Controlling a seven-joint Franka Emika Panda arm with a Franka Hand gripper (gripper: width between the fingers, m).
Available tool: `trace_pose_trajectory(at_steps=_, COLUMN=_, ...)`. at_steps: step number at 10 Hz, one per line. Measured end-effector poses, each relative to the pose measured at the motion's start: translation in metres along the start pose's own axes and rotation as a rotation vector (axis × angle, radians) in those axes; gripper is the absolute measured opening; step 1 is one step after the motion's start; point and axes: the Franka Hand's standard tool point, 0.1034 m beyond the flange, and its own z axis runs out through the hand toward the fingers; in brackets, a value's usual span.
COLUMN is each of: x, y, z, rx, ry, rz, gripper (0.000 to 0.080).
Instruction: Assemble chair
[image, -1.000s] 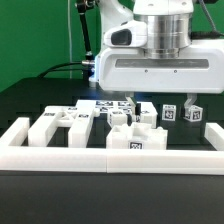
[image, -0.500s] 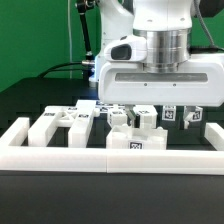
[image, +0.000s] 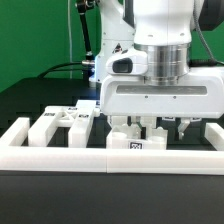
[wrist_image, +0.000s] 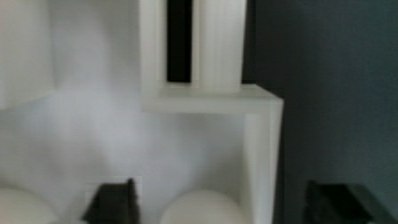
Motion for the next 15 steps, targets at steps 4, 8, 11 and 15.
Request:
trace_pose_trajectory(at_steps=4, x=0.0, y=0.0, z=0.0, rx=0.0, ry=0.0, rz=-0.001, gripper=0.0086)
trace_pose_trajectory(at_steps=8, x=0.0, y=0.0, z=0.0, rx=0.0, ry=0.0, rz=-0.001, gripper=0.0033)
trace_pose_trajectory(at_steps=11, x=-0.001, y=-0.003, z=0.0, rx=-0.002, ry=0.0, rz=-0.011, gripper=0.0033)
trace_pose_trajectory(at_steps=15, x=-0.007, y=-0.043, z=0.003, rx=-0.001, ry=-0.011, rz=-0.102, gripper=0.0034)
